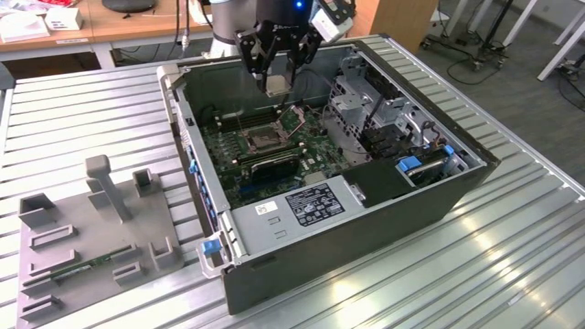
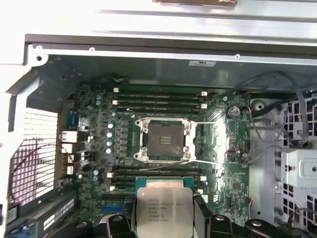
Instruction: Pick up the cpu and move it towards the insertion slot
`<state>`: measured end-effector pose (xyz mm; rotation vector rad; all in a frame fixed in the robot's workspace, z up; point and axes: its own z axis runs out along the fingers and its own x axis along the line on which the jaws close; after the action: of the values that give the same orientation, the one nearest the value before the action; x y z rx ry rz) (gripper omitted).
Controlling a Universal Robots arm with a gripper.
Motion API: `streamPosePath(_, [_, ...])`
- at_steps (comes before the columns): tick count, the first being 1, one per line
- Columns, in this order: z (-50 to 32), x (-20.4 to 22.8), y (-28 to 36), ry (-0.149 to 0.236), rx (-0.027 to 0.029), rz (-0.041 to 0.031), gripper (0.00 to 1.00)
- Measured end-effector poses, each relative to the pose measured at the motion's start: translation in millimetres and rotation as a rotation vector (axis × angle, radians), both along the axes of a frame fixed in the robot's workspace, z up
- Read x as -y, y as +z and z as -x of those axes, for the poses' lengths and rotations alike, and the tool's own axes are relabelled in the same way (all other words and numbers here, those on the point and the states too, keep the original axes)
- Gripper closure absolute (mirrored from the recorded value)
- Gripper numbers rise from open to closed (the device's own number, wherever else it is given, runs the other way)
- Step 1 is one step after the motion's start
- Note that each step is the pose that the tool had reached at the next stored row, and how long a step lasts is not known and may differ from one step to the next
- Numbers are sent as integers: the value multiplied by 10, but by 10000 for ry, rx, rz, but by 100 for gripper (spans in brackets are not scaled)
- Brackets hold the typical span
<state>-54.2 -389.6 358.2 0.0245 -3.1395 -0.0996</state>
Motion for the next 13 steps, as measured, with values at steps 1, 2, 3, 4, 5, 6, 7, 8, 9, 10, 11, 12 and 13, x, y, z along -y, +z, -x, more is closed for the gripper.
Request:
streamPosePath(1, [-9, -18, -14, -2, -1, 0, 46])
streamPosePath(2, [-14, -37, -27, -6, 0, 1, 46])
streamPosePath(3, [-15, -59, -38, -10, -1, 2, 46])
streamPosePath(4, [-16, -85, -48, -12, -1, 1, 46])
streamPosePath(5, [-15, -111, -56, -13, 0, 0, 46])
streamPosePath(6, [-15, -137, -64, -15, 0, -1, 46])
streamPosePath(7, [-15, -164, -72, -16, -1, 1, 46])
streamPosePath(8, [-16, -188, -81, -17, -1, 2, 46])
streamPosePath(9, [-16, -212, -92, -18, -1, 1, 46])
streamPosePath(10, [-16, -234, -106, -18, 0, 0, 46])
streamPosePath(11, [-17, -255, -121, -19, -1, 1, 46])
streamPosePath(12, [-17, -276, -137, -21, -1, 1, 46])
streamPosePath(13, [-18, -295, -155, -22, -1, 0, 46])
